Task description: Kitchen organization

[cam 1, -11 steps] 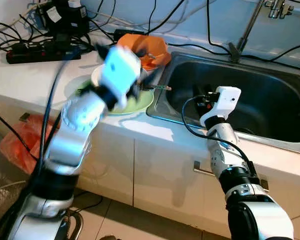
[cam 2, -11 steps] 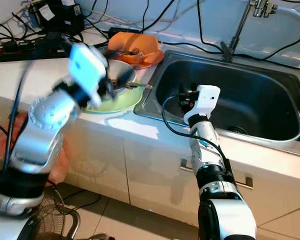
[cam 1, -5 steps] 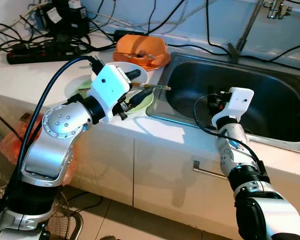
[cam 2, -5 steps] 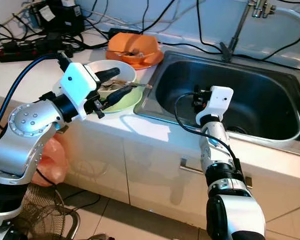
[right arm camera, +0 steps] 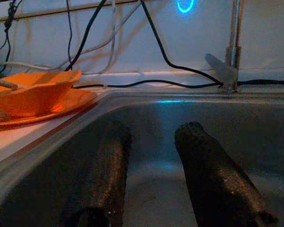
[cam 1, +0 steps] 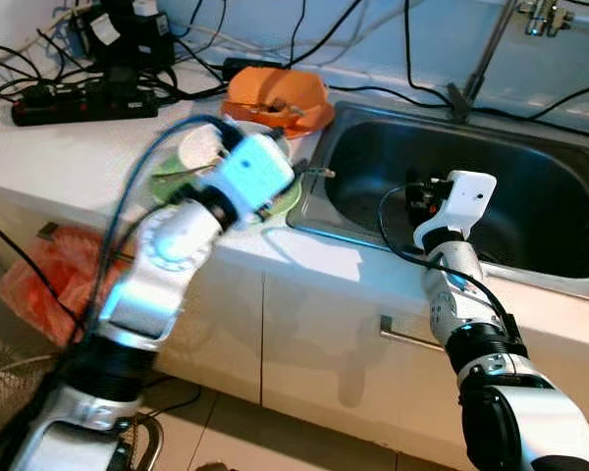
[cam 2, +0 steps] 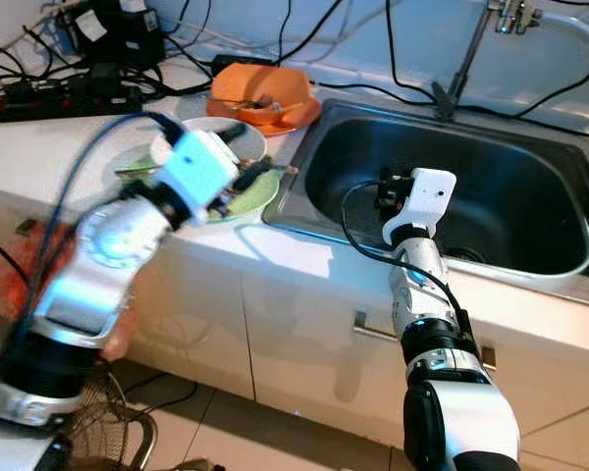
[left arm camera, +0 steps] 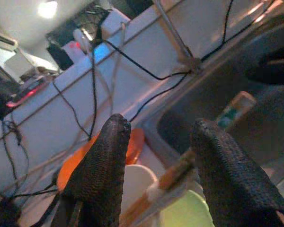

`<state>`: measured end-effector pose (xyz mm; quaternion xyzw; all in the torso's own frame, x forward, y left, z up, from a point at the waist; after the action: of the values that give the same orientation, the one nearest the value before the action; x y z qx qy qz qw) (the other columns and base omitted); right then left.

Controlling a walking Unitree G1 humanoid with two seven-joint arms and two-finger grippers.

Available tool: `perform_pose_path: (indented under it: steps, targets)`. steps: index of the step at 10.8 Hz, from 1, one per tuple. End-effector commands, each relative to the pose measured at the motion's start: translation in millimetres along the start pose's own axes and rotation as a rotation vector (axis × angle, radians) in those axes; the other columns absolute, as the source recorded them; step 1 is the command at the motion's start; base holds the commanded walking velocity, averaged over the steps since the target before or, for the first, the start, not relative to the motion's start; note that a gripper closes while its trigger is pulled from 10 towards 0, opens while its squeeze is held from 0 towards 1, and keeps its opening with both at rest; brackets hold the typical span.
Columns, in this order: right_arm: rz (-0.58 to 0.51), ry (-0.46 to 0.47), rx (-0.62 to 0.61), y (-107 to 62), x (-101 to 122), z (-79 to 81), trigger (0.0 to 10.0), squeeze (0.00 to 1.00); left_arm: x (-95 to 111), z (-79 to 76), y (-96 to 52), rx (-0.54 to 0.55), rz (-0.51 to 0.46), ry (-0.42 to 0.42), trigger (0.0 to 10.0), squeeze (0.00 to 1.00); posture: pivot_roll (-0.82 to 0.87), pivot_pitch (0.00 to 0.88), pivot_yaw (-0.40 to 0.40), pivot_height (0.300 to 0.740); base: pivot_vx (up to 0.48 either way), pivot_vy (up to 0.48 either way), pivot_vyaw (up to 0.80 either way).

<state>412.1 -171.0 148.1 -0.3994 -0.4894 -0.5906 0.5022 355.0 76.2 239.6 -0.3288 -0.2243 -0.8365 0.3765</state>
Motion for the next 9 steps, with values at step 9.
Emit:
perform_pose_path:
  steps: [9]
  targets:
    - [-0.014, 0.016, -0.002, 0.4, 0.9, 3.7, 10.0, 0.00, -2.4, -20.1, 35.6, -0.018, -0.006, 0.069, 10.0, 0.00, 0.05, 0.029, -0.031, 0.740, 0.000, 0.000, 0.00]
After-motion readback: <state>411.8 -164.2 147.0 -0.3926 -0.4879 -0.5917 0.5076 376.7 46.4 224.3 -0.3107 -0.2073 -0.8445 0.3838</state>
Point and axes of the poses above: a point about 5 cm out from each wrist's last joint towards the gripper, its own y axis pointing out of the wrist towards the gripper, its own x axis along the axis of the wrist's last joint, z = x × y, the point moved 4 cm from there along y, pointing out of the wrist towards the gripper, and after that the axes turned 4 degrees about y, right-handed, at the moved point
